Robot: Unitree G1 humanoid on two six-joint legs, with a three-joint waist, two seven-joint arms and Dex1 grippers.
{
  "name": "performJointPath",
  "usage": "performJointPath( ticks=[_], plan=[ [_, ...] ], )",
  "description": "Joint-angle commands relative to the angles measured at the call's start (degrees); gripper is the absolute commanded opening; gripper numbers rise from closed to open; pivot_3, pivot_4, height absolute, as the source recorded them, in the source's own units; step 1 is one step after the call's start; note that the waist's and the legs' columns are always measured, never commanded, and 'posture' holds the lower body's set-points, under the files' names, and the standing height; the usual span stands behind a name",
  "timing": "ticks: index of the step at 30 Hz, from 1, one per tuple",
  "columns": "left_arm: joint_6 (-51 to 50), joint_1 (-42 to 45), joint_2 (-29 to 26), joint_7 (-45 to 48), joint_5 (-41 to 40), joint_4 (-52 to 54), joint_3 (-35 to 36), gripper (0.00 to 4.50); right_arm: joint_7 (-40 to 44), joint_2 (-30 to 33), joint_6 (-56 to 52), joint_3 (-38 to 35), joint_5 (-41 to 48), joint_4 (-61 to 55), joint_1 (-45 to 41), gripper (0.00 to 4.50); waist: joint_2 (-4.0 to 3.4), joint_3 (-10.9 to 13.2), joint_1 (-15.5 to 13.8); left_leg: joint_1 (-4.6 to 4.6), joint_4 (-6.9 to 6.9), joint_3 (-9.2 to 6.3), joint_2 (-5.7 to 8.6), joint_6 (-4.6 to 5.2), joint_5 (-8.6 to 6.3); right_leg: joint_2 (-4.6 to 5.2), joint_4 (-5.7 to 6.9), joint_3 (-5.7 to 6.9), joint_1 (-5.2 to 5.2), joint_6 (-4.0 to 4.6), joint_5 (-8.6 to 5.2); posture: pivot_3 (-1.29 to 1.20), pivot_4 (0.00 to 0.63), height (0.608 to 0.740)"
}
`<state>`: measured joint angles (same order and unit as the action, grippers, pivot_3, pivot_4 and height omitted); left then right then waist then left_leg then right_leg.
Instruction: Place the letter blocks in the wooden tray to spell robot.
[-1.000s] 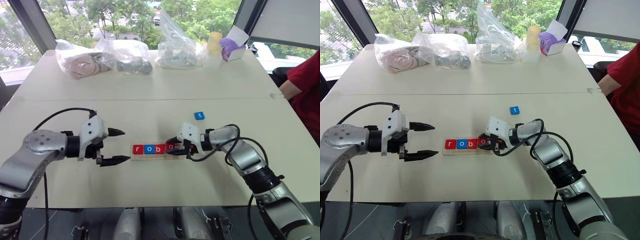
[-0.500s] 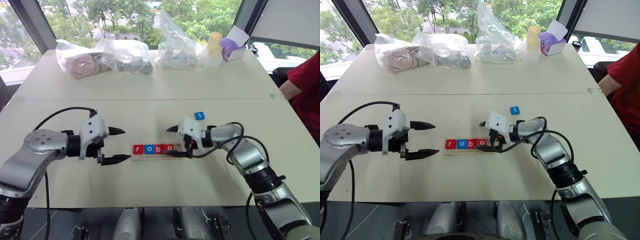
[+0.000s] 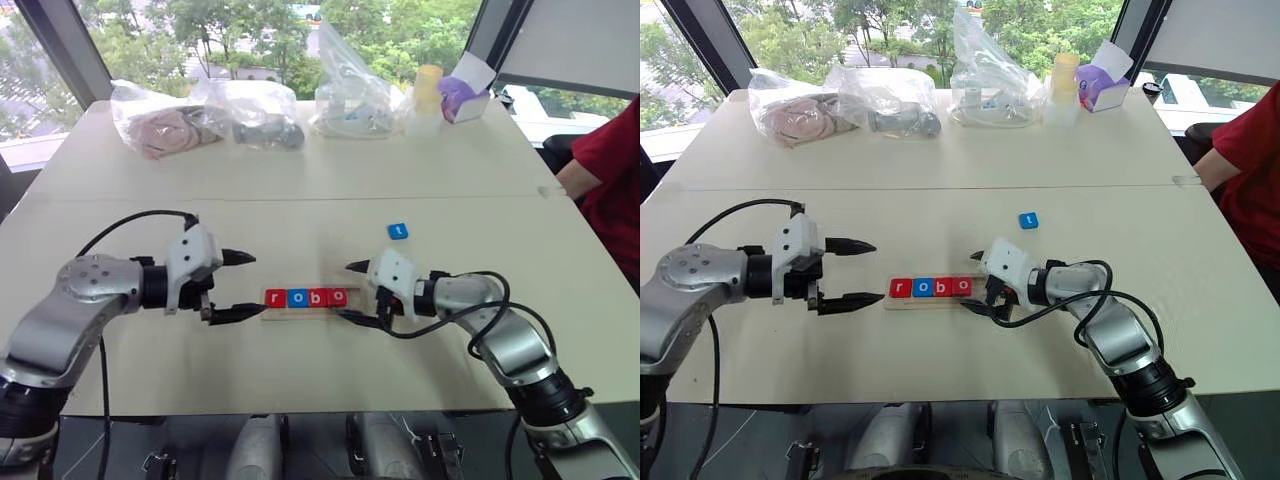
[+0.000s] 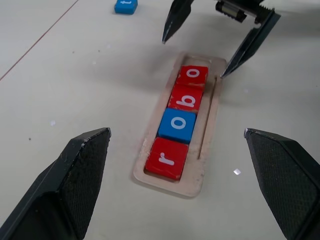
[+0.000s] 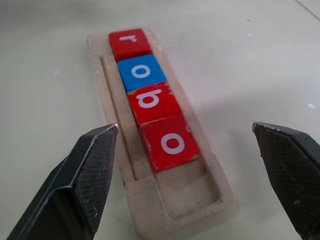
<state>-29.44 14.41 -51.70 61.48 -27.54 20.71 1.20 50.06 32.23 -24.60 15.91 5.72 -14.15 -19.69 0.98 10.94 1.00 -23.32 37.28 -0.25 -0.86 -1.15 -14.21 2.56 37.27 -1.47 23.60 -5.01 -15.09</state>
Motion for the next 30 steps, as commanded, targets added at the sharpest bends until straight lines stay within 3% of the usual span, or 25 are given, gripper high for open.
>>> performJointPath(
  ticks=[1, 11, 16, 18, 23, 30],
  plan=[
    [1.1, 1.0, 0.1, 0.4, 0.4, -0.2, 0.2, 4.5, -1.3, -0.8, 3.6, 0.5, -1.9, 2.5, -1.3, 4.41, 0.0, 0.0, 0.0, 0.0, 0.0, 0.0, 0.0, 0.0, 0.0, 0.0, 0.0, 0.0, 0.0, -0.01, 0.0, 0.0, 0.15, 0.74],
    [0.5, 0.0, 0.6, -0.2, 0.4, 0.8, 0.8, 4.5, -0.6, -0.9, 4.8, -0.4, -1.4, 4.5, -2.3, 4.41, 0.0, 0.0, -0.1, -0.01, -0.01, 0.0, -0.02, 0.0, 0.0, 0.0, 0.0, 0.0, 0.0, -0.02, 0.01, 0.0, 0.15, 0.74],
    [-0.3, -0.1, 0.5, -0.6, -0.6, 1.6, 1.8, 4.5, 2.7, 0.8, -0.7, -6.2, 8.3, -6.8, 0.5, 4.41, 0.0, 0.0, -0.2, -0.03, -0.02, -0.07, -0.04, 0.0, 0.0, 0.01, 0.0, 0.0, 0.0, -0.03, 0.01, 0.0, 0.15, 0.74],
    [-0.9, 1.6, 1.6, -1.4, -1.5, 1.3, 2.0, 4.5, 0.4, 0.2, -6.6, -11.1, 12.8, -8.3, 0.1, 4.41, 0.0, 0.0, -0.3, -0.02, -0.03, -0.1, -0.05, 0.0, 0.0, 0.02, 0.0, 0.01, -0.02, -0.04, 0.02, 0.0, 0.15, 0.74],
    [-0.9, 8.1, 7.0, -3.3, -0.9, -2.2, -1.2, 4.5, -17.5, -5.5, -15.7, -17.1, 8.3, 2.6, -5.6, 4.41, 0.05, 0.0, -0.2, 0.05, 0.13, -0.07, -0.02, -0.04, 0.02, 0.04, 0.0, 0.0, -0.16, 0.06, 0.02, 0.0, 0.15, 0.74],
    [1.6, 14.1, 13.8, -4.8, 2.5, -7.7, -5.6, 4.5, -38.9, -16.3, -14.4, -17.6, -1.0, 11.1, -8.4, 4.41, 0.04, 0.0, 0.0, -0.08, -0.06, 0.02, 0.09, -0.05, 0.03, 0.01, 0.18, -0.05, 0.13, -0.02, 0.08, 0.0, 0.15, 0.74]
  ],
)
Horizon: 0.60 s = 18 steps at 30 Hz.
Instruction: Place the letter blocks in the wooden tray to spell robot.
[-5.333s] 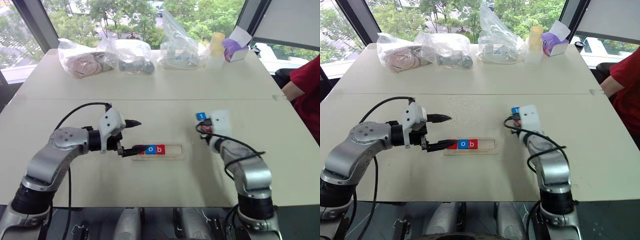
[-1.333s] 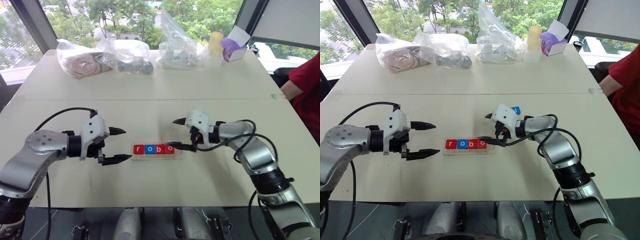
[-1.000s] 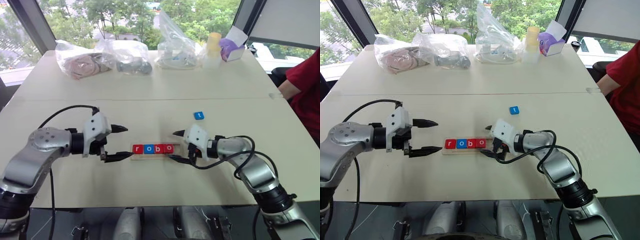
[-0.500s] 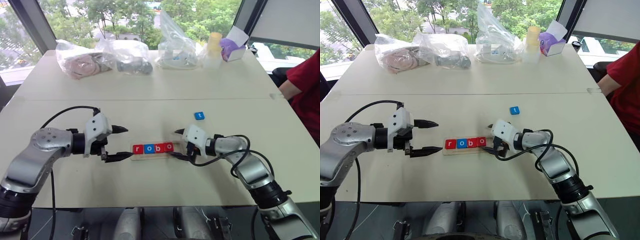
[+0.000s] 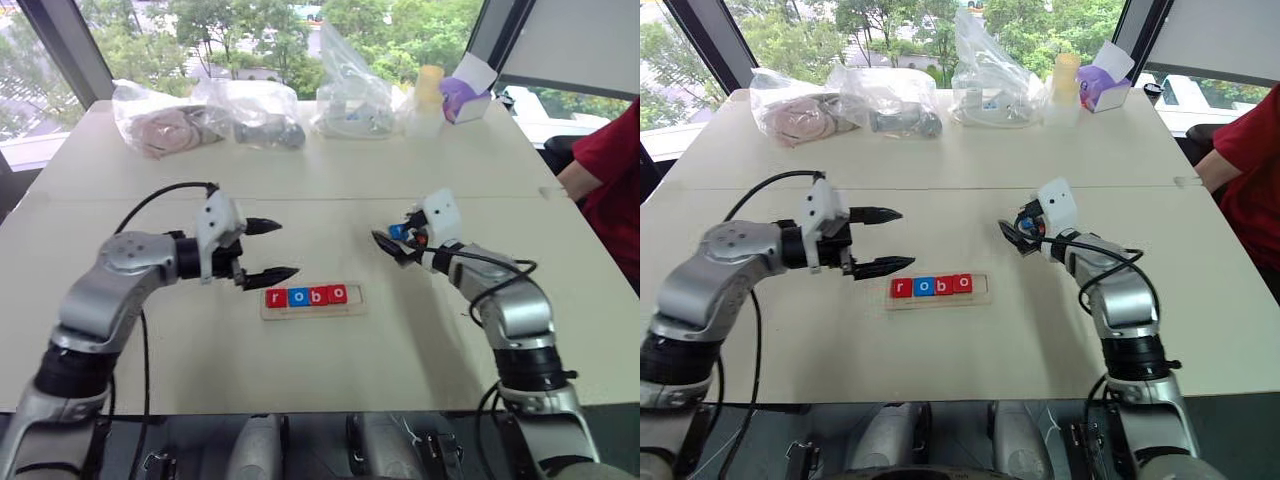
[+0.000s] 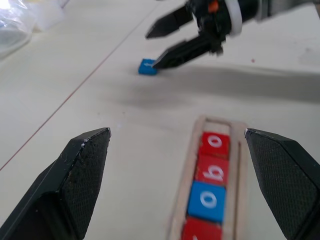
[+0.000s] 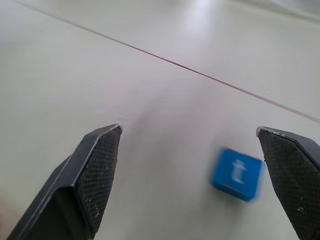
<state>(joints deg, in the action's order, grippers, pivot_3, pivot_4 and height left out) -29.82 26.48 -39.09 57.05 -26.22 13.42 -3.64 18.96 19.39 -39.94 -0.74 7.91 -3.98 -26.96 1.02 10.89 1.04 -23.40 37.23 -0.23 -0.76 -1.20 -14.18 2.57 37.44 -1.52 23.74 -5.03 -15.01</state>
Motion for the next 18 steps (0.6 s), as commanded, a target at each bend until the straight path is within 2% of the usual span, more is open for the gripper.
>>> performJointPath(
  ticks=[1, 10, 13, 18],
  plan=[
    [2.3, 2.3, 1.4, 0.1, 1.5, -0.8, -1.1, 4.5, -9.7, -4.8, 1.2, -0.9, -3.9, 1.4, -0.8, 4.41, 0.0, 0.0, 0.0, -0.05, -0.02, 0.0, 0.0, 0.0, 0.0, -0.02, 0.03, 0.01, 0.07, 0.0, 0.0, 0.0, 0.15, 0.74],
    [4.7, 2.7, 1.9, 1.8, 2.9, -3.8, -1.3, 4.5, -16.9, -8.8, 4.7, 0.0, -8.2, 9.9, 0.0, 4.41, -0.01, 0.0, 0.1, -0.04, -0.03, -0.01, -0.01, -0.01, 0.0, -0.02, 0.09, -0.06, 0.15, 0.01, 0.0, 0.0, 0.15, 0.74],
    [4.9, 2.2, 2.2, 1.5, 3.1, -3.5, -1.3, 4.5, -16.1, -8.7, 6.3, -0.1, -7.8, 11.6, -0.6, 3.59, -0.01, 0.0, 0.1, 0.08, 0.0, -0.01, -0.02, 0.0, 0.0, -0.03, 0.08, -0.05, -0.02, 0.01, -0.01, 0.0, 0.15, 0.74],
    [4.8, 0.7, 2.0, 1.1, 3.1, -2.8, -0.6, 4.5, -14.4, -8.3, 6.6, 1.5, -8.0, 12.5, -0.8, 1.18, 0.0, 0.0, 0.0, 0.11, 0.05, -0.03, -0.04, 0.0, 0.01, -0.01, 0.06, -0.01, -0.14, 0.01, -0.01, 0.0, 0.15, 0.74]
  ],
)
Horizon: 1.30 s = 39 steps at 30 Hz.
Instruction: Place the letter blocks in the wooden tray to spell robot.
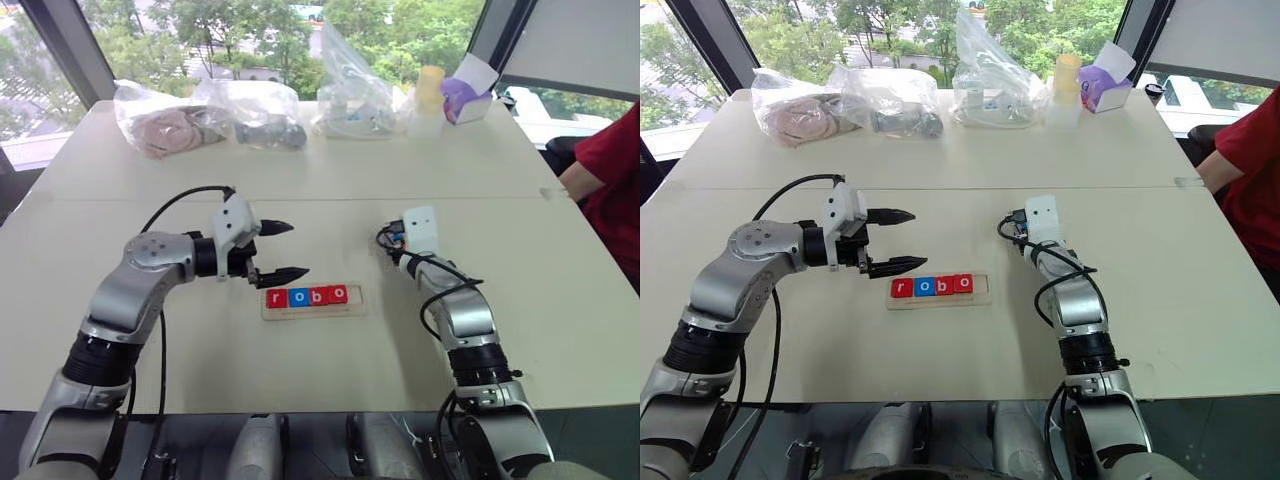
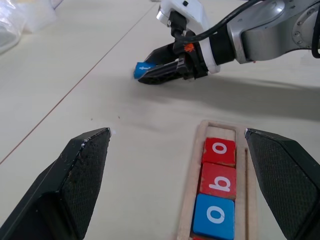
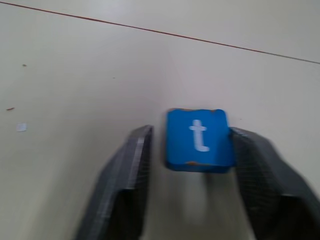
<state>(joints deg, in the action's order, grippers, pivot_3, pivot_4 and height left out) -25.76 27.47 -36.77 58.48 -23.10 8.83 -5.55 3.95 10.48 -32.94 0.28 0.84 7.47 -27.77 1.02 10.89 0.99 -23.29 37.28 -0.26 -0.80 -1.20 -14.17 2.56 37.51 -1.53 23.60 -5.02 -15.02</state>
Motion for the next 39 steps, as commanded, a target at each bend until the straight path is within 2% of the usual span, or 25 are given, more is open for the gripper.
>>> performJointPath(
  ticks=[1, 5, 9, 14, 17, 21, 27, 28, 33, 36, 39],
  plan=[
    [0.8, -0.5, -0.4, -0.4, 0.0, 2.0, 1.4, 4.5, 0.9, 0.7, -0.6, 0.8, -1.1, 0.8, 0.1, 1.18, 0.01, 0.0, 0.0, 0.0, 0.0, -0.01, 0.0, 0.0, 0.0, 0.01, -0.01, 0.0, 0.0, 0.0, 0.0, 0.0, 0.15, 0.74],
    [0.1, -1.3, -0.8, -0.6, -0.5, 3.5, 1.5, 4.5, 0.3, 1.6, -2.9, -0.3, -1.3, -5.2, 2.1, 1.18, 0.01, 0.0, 0.0, 0.01, -0.02, -0.02, -0.01, 0.0, 0.0, -0.02, -0.01, 0.02, 0.01, 0.0, 0.0, 0.0, 0.15, 0.74],
    [-1.6, -2.5, -2.1, 0.7, -2.0, 7.5, 1.4, 4.5, -4.4, -0.8, -12.4, -5.5, -0.6, -23.8, 8.6, 1.18, 0.0, 0.0, -0.2, -0.14, -0.11, -0.11, -0.03, 0.0, 0.0, 0.04, -0.01, 0.04, 0.14, -0.03, -0.03, 0.0, 0.15, 0.74],
    [-3.1, -1.6, -2.7, 1.9, -2.1, 9.8, -0.8, 4.5, -5.6, -3.4, -26.0, -5.0, -0.3, -41.9, 19.5, 1.18, -0.01, 0.0, -0.1, -0.18, -0.12, -0.15, -0.04, 0.0, 0.0, 0.03, 0.0, 0.02, 0.22, -0.04, -0.03, 0.0, 0.15, 0.74],
    [-2.7, -0.9, -2.0, 2.1, -1.8, 8.3, -1.3, 4.5, -7.8, -8.1, -30.5, -6.0, -0.1, -45.2, 22.8, 1.18, -0.01, 0.0, 0.3, -0.06, -0.12, -0.08, -0.03, 0.0, 0.0, -0.06, -0.02, -0.01, 0.16, 0.03, -0.07, 0.0, 0.15, 0.74],
    [-2.1, 1.1, -0.8, 3.1, -1.5, 6.1, -2.5, 4.5, -9.1, -12.7, -31.7, -5.3, 0.0, -44.0, 24.2, 1.18, 0.01, 0.0, 0.2, 0.01, -0.05, -0.09, -0.08, -0.03, 0.02, -0.17, -0.02, -0.01, 0.1, 0.24, -0.1, 0.0, 0.15, 0.74],
    [-1.8, 1.8, -0.9, 4.1, -1.3, 5.1, -2.4, 4.5, -7.6, -10.8, -29.1, -5.9, 0.2, -43.6, 23.1, 4.21, 0.01, 0.0, 0.3, -0.01, -0.09, -0.06, -0.08, -0.03, 0.02, -0.12, -0.12, -0.02, 0.1, 0.15, -0.06, 0.0, 0.15, 0.74],
    [-1.9, 1.7, -1.1, 4.2, -1.4, 5.2, -2.2, 4.5, -7.0, -10.5, -28.4, -6.4, 0.7, -43.8, 22.8, 4.48, 0.01, 0.0, 0.3, -0.01, -0.1, -0.07, -0.08, -0.03, 0.02, -0.13, -0.12, -0.02, 0.1, 0.1, -0.03, 0.0, 0.15, 0.74],
    [-6.0, 3.1, -4.1, 7.2, -6.0, 7.1, 0.9, 4.5, 15.1, 7.9, -17.9, -9.6, 9.3, -38.5, 19.3, 4.48, -0.04, 0.0, 0.2, -0.05, -0.05, -0.02, -0.04, -0.03, 0.02, -0.04, -0.18, -0.02, 0.1, 0.12, -0.05, 0.0, 0.15, 0.74],
    [-6.0, 3.3, -7.1, 10.2, -6.2, 7.8, 0.5, 4.5, 33.9, 23.1, -4.0, -9.9, 11.8, -30.0, 20.2, 4.48, -0.04, 0.0, 0.0, -0.06, -0.1, 0.02, 0.0, -0.02, 0.02, -0.06, -0.42, 0.06, -0.05, 0.06, -0.08, 0.0, 0.15, 0.74],
    [-6.6, 3.1, -8.6, 11.5, -7.0, 9.2, 0.6, 4.5, 45.5, 30.7, 6.2, -10.6, 14.1, -20.8, 20.7, 4.48, 0.0, 0.0, -0.2, -0.06, -0.13, 0.04, 0.07, 0.06, -0.03, -0.02, -0.44, 0.08, -0.1, -0.08, -0.12, 0.0, 0.15, 0.74]
  ],
)
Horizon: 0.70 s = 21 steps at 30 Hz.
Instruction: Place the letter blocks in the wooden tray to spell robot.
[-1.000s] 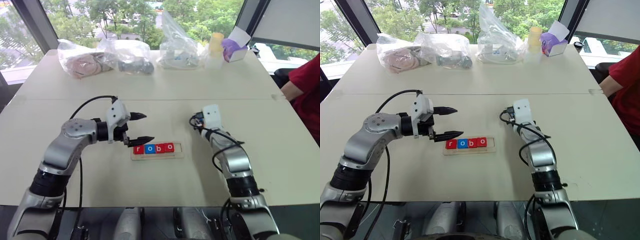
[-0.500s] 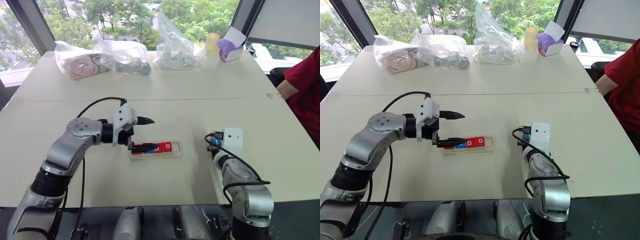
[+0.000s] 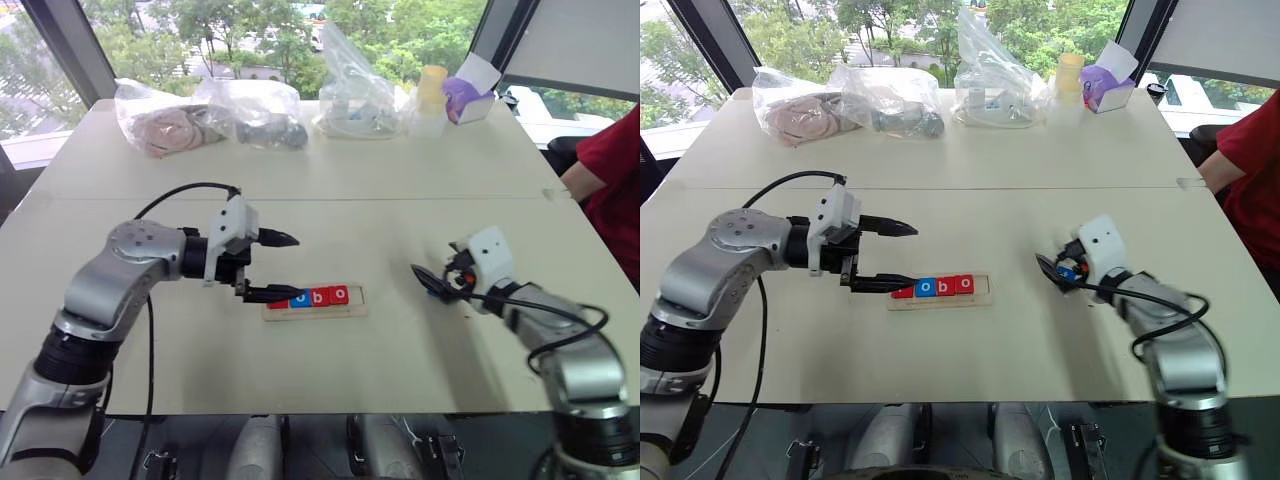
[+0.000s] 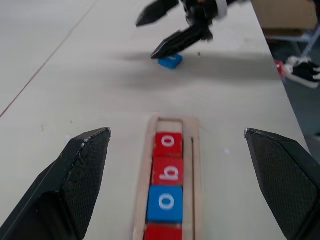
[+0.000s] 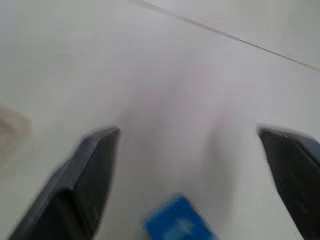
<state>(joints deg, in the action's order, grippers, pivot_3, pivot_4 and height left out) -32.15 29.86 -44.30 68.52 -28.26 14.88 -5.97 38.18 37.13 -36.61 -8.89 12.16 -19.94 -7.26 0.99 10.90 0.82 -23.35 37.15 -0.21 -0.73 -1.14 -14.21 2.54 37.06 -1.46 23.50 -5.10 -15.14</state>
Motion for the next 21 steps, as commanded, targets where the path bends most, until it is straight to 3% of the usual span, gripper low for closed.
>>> performJointPath(
  ticks=[1, 6, 18, 21],
  plan=[
    [-0.5, 0.5, -1.5, 1.8, -2.2, 3.8, 1.2, 4.5, 13.9, 5.5, 12.2, -1.7, 3.4, 9.7, 0.0, 4.48, 0.04, 0.0, 0.0, -0.01, -0.01, -0.01, -0.01, 0.02, -0.02, -0.02, -0.02, 0.0, 0.0, -0.01, 0.01, 0.0, 0.15, 0.74],
    [-1.7, -0.7, -3.2, 1.8, -3.0, 5.9, 2.1, 4.5, 24.5, 10.3, 22.7, 1.7, 2.4, 21.6, -1.5, 4.48, 0.03, 0.0, 0.2, 0.03, 0.02, 0.02, -0.03, 0.03, -0.02, -0.03, 0.05, -0.02, 0.0, -0.02, 0.02, 0.0, 0.15, 0.74],
    [-2.1, -4.1, -5.6, -0.5, -2.3, 7.6, 2.9, 4.5, 25.1, 7.0, 32.8, 6.7, -1.3, 34.5, -7.1, 4.48, 0.03, 0.0, 0.2, 0.07, 0.11, 0.0, -0.09, 0.01, -0.01, -0.08, 0.13, -0.03, -0.04, 0.02, 0.04, 0.0, 0.15, 0.74],
    [-1.6, -4.5, -6.0, -0.6, -1.9, 7.4, 2.7, 4.5, 26.0, 6.6, 33.2, 7.0, -0.9, 34.7, -6.7, 3.16, 0.03, 0.0, 0.2, 0.09, 0.11, 0.0, -0.11, 0.01, -0.01, -0.09, 0.14, -0.03, -0.05, 0.02, 0.04, 0.0, 0.15, 0.74]
  ],
)
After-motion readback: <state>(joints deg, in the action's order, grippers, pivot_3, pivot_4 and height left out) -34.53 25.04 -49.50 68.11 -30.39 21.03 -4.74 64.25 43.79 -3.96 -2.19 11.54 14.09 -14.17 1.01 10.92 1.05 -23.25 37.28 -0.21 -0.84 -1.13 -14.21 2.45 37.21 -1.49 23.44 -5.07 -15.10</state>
